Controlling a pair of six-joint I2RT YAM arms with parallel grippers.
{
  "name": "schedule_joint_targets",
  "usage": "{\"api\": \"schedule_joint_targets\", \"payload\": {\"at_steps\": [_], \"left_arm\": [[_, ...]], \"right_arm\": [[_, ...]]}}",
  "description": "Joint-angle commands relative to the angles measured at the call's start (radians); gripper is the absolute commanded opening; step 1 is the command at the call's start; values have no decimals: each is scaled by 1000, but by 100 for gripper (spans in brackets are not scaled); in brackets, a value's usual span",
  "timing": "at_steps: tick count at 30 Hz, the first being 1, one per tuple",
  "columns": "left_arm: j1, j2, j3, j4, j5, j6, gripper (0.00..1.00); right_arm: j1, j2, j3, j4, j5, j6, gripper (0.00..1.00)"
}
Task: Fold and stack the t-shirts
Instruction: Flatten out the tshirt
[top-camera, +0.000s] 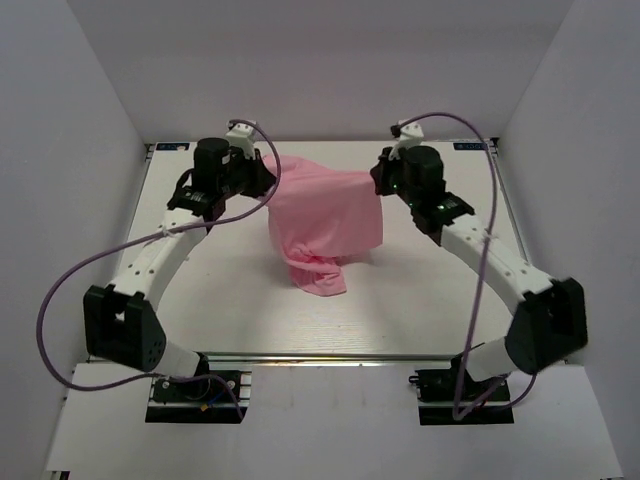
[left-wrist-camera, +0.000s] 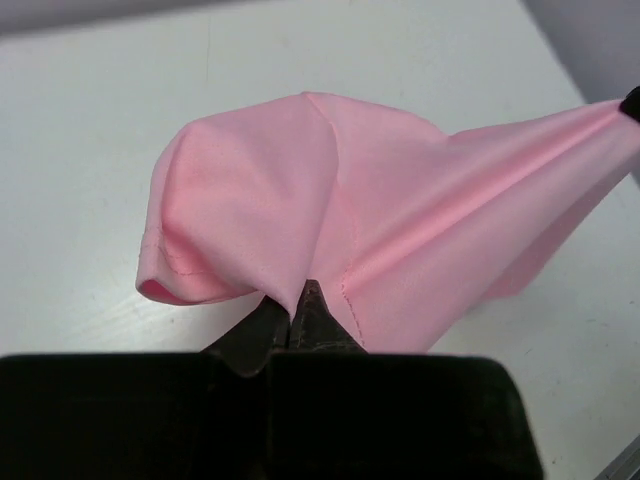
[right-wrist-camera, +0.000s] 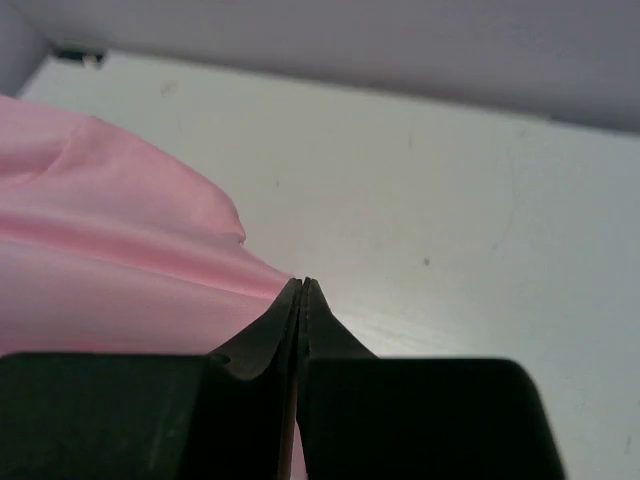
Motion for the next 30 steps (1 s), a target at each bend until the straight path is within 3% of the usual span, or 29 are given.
{"api": "schedule_joint_targets", "payload": {"at_steps": [1, 8, 14, 20, 24, 30], "left_arm": [[0, -150, 15, 98, -18, 50, 4], [0, -357, 15, 252, 93, 98, 4], [0, -423, 190, 211, 214, 132, 1], [0, -491, 265, 189, 242, 141, 1], [0, -512, 346, 168, 242, 150, 1], [20, -502, 462, 148, 220, 138, 0]], "right_arm": [[-7, -125, -25, 141, 142, -36, 0], [-6, -345, 45, 138, 84, -157, 0], [-3, -505, 148, 116, -50, -225, 0], [-6, -619, 200, 109, -94, -268, 0], [-7, -656, 271, 63, -232, -291, 0], [-7, -695, 360, 66, -300, -303, 0]]}}
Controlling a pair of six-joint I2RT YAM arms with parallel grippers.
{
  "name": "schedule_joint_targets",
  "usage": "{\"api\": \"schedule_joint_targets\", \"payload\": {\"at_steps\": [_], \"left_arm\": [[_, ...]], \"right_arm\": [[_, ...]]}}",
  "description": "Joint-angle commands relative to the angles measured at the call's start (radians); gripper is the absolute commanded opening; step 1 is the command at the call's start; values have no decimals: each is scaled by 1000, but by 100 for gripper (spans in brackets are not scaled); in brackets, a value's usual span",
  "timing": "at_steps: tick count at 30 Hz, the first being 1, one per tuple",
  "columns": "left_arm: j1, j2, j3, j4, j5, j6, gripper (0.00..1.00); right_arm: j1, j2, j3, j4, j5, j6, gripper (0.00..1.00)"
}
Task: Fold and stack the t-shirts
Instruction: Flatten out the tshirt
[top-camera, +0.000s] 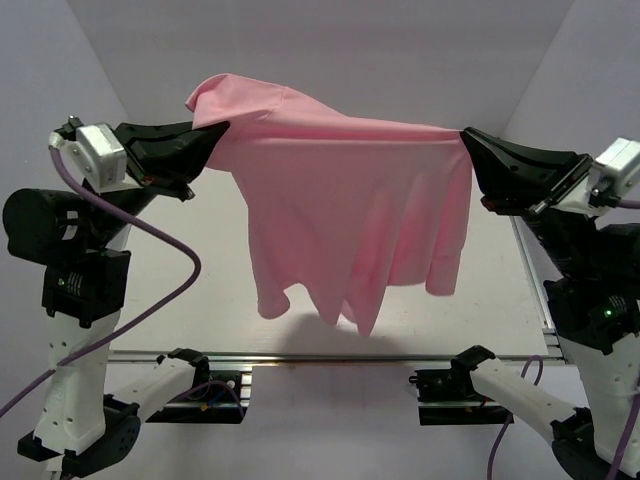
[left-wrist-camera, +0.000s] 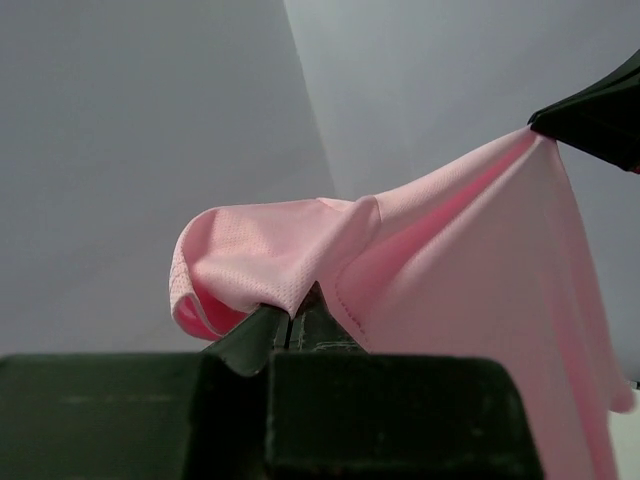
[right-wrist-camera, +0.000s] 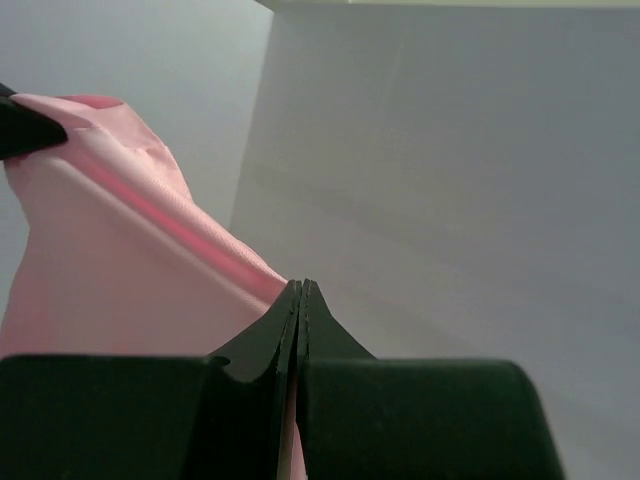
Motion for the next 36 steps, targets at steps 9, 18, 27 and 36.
{"api": "schedule_joint_targets", "payload": {"at_steps": [9, 18, 27, 36], "left_arm": [[36, 212, 116, -60, -226, 22, 0], [45, 716, 36, -11, -412, 12, 0], [90, 1320, 504, -281, -436, -108, 100], [90, 1223, 323, -172, -426, -65, 100]], "right_arm": [[-20, 70, -7, 152, 239, -89, 0], [-24, 558, -107, 244, 649, -53, 0], [-75, 1318, 474, -268, 585, 121, 89], [-93, 1252, 379, -242, 505, 162, 90]]}}
